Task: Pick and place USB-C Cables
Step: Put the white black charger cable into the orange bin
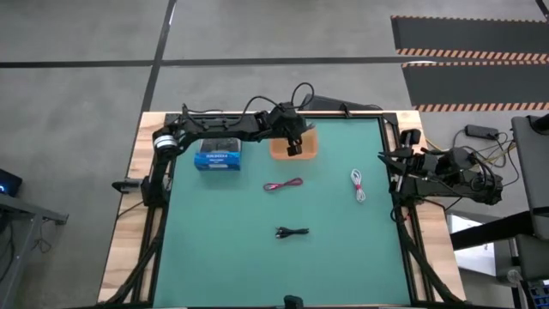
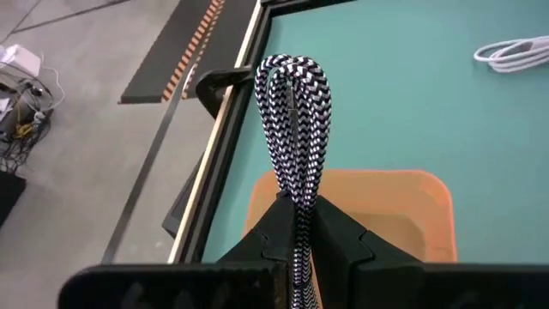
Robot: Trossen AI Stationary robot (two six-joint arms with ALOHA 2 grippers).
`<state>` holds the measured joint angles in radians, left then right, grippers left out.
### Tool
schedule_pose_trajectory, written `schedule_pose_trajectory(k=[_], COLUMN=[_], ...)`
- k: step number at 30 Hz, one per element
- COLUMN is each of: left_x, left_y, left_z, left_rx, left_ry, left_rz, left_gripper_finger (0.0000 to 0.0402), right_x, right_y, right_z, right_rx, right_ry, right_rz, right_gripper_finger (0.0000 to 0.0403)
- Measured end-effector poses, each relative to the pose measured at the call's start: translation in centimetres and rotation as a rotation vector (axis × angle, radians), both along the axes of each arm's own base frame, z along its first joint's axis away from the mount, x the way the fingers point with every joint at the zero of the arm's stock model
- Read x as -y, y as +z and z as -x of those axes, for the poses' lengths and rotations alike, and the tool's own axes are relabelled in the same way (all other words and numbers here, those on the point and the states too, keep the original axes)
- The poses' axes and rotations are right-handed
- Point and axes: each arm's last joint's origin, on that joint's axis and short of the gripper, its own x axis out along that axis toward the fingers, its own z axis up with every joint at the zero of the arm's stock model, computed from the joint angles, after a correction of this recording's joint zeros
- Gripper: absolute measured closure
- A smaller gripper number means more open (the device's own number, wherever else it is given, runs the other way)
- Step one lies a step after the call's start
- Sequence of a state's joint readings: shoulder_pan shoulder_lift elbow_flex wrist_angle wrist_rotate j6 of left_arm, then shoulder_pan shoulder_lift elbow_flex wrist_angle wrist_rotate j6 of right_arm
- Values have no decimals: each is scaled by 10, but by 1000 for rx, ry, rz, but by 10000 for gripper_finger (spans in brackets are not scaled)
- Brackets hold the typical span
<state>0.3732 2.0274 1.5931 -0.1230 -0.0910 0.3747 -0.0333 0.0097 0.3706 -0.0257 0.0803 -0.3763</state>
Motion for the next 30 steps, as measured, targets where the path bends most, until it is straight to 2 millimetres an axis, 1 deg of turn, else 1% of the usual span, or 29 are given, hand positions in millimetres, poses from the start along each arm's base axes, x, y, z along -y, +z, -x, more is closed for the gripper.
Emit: schedule_pose_trajectory(k=[7,12,30], left_x=[-1,-1,-4], left_y=[-8,-19,-19], left_z=[3,7,8], left_rx=[-14,-37,-33], left_ry=[17,26,48], left_rz=[19,38,28], left_gripper_finger=[393,393,393], right_x=[0,0,0], right_y=[0,0,-1], right_z=[0,0,0], right_rx=[0,1,-5], right_ry=[1,4,4], right_rz=[-2,-12,-10], right_gripper_finger=[376,376,376])
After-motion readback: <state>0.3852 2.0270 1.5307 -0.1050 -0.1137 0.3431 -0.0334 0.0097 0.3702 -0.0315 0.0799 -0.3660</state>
